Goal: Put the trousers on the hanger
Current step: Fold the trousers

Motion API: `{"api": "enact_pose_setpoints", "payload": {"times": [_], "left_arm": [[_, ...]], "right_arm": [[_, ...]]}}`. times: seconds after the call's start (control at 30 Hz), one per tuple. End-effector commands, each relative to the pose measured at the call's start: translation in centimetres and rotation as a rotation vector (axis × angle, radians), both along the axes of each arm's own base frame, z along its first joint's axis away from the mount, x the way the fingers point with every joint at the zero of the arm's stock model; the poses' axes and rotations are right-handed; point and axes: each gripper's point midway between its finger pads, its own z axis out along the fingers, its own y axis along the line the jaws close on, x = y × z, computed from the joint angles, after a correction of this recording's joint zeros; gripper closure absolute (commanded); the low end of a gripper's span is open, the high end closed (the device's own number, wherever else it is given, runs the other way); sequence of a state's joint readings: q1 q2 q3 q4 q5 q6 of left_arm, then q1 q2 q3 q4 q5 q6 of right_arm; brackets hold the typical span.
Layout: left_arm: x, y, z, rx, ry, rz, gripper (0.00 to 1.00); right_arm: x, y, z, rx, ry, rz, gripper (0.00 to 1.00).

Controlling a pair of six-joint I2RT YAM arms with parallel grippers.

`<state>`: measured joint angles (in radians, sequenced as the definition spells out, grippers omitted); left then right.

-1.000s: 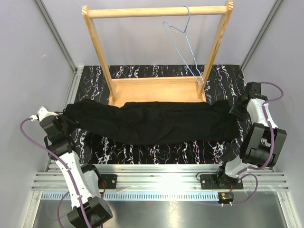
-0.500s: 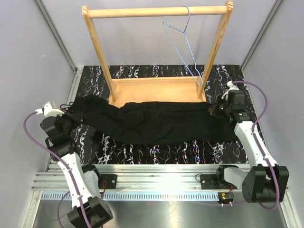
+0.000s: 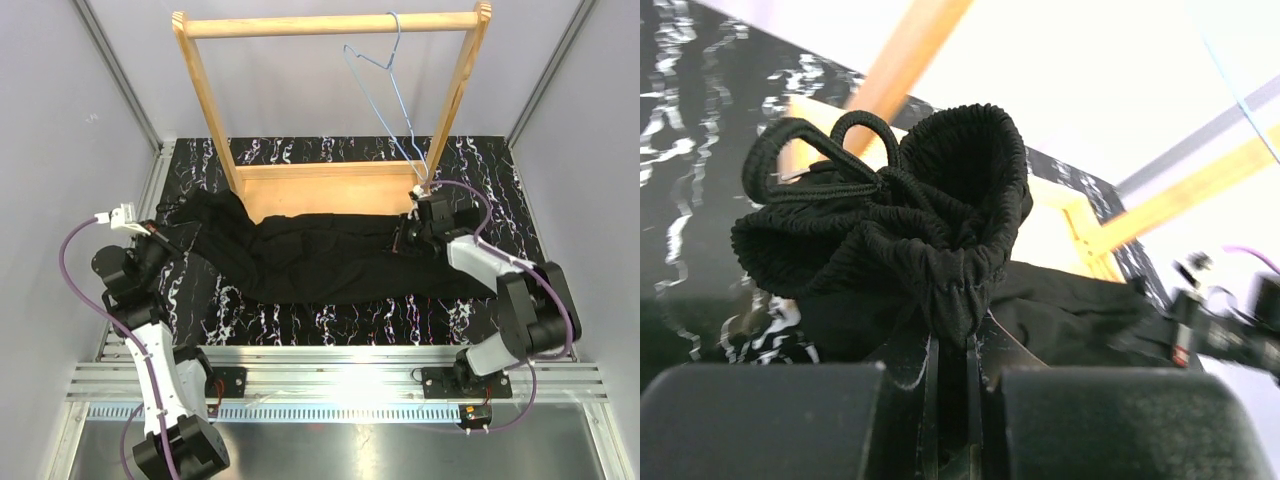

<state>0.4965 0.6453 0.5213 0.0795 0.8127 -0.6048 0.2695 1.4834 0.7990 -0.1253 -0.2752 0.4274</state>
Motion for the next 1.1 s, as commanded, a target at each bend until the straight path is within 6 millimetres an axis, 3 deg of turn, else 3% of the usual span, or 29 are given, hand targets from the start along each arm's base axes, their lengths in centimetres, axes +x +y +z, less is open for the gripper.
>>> {"api": "enact_pose_setpoints", "payload": {"times": [0.0,0.03,0.07,0.23,0.47,0.6,0.83,0.93,1.07], "left_arm": [[-0.6,-1.9,2.3,0.023,-0.098,-0.115,1.00],[-0.6,-2.0,2.3,0.023,-0.100,-0.121,1.00],[-0.7,-2.3,2.4,0.024,-0.105,-0.132,1.00],[-1.2,-3.2,3.1,0.038,-0.138,-0.170,1.00],[-1.2,-2.8,3.3,0.065,-0.140,-0.131,1.00],[-1.4,-2.3,3.1,0.091,-0.124,-0.082,1.00],[-1.7,-0.8,2.6,0.173,-0.064,0.054,1.00],[-2.2,-0.5,2.8,0.197,-0.053,0.093,1.00],[-3.3,-0.4,3.1,0.248,-0.051,0.133,1.00]], "right_arm": [[3.4,3.5,1.6,0.075,-0.096,0.034,1.00],[3.7,4.5,1.6,0.078,-0.093,0.054,1.00],[3.7,4.9,0.0,0.065,-0.054,0.057,1.00],[3.5,7.5,-3.3,0.033,0.036,0.061,1.00],[-0.1,9.9,-7.4,-0.095,0.152,0.076,1.00],[-2.8,10.1,-8.9,-0.139,0.212,0.063,1.00],[-10.2,10.4,-10.5,-0.231,0.290,0.099,1.00],[-12.4,10.3,-10.6,-0.263,0.295,0.098,1.00],[-13.8,10.2,-10.3,-0.277,0.291,0.091,1.00]]}}
